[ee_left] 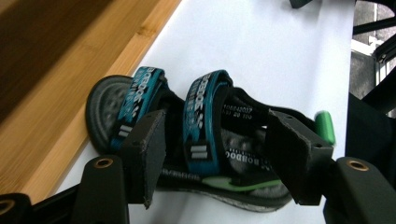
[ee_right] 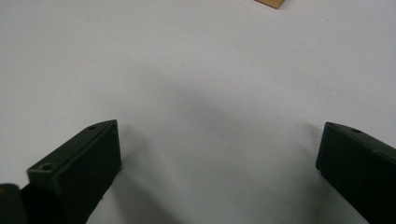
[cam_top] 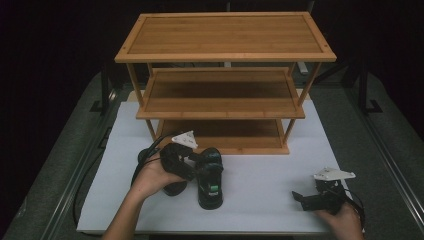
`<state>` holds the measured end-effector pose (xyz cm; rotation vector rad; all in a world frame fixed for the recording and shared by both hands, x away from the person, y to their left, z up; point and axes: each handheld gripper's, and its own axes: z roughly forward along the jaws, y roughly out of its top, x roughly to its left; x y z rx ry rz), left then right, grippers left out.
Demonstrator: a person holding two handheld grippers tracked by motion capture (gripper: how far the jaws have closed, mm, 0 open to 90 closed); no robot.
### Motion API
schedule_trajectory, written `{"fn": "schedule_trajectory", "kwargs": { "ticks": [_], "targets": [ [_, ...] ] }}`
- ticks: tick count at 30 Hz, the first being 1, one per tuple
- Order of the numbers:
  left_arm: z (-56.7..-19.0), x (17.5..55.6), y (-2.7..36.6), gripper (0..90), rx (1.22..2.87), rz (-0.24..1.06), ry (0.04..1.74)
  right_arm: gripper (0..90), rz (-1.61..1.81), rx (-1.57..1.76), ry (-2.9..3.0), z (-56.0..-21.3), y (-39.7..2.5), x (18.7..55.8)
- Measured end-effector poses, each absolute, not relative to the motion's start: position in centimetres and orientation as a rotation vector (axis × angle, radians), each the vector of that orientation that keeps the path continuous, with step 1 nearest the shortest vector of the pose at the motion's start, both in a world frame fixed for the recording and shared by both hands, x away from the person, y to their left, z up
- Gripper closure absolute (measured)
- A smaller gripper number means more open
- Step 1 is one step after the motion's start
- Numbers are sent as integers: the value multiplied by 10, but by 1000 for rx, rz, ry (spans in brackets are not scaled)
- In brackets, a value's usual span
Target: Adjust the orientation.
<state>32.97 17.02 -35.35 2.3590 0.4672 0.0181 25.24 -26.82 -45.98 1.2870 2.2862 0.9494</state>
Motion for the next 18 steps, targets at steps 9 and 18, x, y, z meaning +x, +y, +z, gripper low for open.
{"fn": "schedule_trajectory", "kwargs": {
  "ticks": [9,18],
  "targets": [
    [-343,325,193,375,2326,68,511,0,948,1288,2287,-460,-268,252],
    [-338,319,222,371,2303,108,574,0,950,1289,2288,-460,-268,253]
  ]
}}
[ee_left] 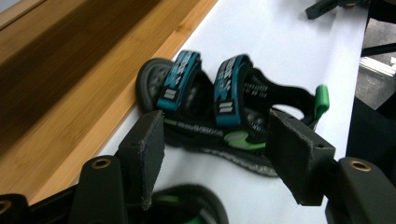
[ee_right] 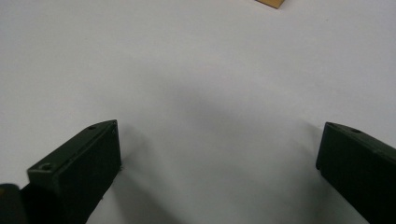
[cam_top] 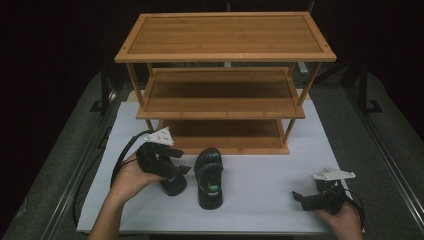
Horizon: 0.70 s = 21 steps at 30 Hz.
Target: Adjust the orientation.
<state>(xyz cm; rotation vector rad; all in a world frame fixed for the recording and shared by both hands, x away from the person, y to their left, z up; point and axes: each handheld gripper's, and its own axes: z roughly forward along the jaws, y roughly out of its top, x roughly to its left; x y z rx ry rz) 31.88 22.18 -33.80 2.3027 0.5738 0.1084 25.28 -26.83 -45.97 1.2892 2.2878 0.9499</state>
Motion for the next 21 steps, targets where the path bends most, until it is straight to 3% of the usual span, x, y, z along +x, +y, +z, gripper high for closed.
{"fn": "schedule_trajectory", "kwargs": {
  "ticks": [21],
  "targets": [
    [-339,314,287,388,2273,231,756,0,949,1289,2288,-460,-268,253]
  ]
}}
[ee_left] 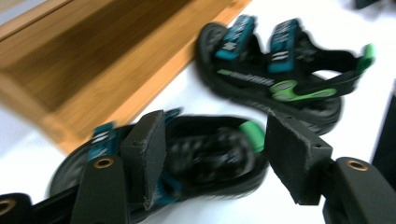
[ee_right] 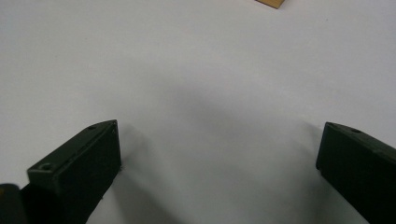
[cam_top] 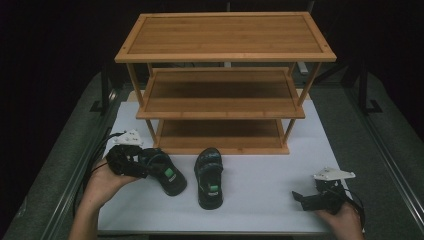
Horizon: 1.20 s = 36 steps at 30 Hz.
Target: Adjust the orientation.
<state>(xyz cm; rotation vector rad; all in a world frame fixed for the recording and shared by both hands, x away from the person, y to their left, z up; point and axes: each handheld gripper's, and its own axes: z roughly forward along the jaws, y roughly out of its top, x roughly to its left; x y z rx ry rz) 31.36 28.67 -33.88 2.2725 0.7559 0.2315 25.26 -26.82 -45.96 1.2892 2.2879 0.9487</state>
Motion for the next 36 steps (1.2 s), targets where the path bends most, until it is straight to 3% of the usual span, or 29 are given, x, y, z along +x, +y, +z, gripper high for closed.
{"fn": "schedule_trajectory", "kwargs": {
  "ticks": [12,21,26,36],
  "targets": [
    [-361,330,303,419,2238,203,852,0,949,1289,2288,-460,-268,253],
    [-373,339,296,526,2252,164,872,0,949,1291,2288,-460,-268,253],
    [-378,342,294,658,2262,143,867,0,950,1291,2287,-460,-268,253],
    [-367,338,290,693,2297,184,838,0,949,1292,2287,-460,-268,252]
  ]
}}
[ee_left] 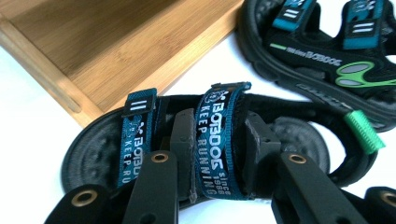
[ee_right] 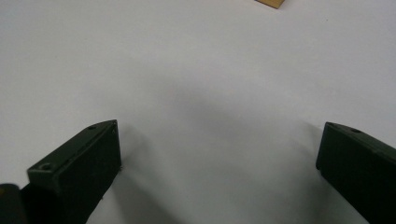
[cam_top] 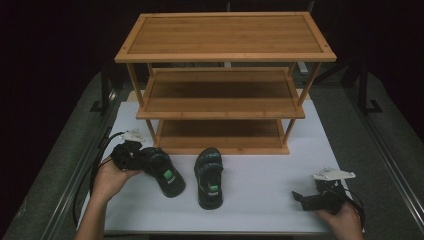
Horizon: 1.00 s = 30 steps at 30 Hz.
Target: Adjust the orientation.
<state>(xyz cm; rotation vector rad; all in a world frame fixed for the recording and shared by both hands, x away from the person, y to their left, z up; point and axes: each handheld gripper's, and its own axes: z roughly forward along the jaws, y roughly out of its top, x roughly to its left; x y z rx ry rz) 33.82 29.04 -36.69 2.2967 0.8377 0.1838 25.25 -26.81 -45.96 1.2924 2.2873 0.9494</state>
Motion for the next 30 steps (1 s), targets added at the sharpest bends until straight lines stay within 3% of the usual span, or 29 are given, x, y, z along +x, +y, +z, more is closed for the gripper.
{"fn": "schedule_trajectory", "kwargs": {
  "ticks": [16,30],
  "targets": [
    [-307,319,259,694,2217,251,739,0,948,1289,2288,-460,-268,253],
    [-295,322,220,695,2194,196,659,0,951,1289,2286,-460,-268,253]
  ]
}}
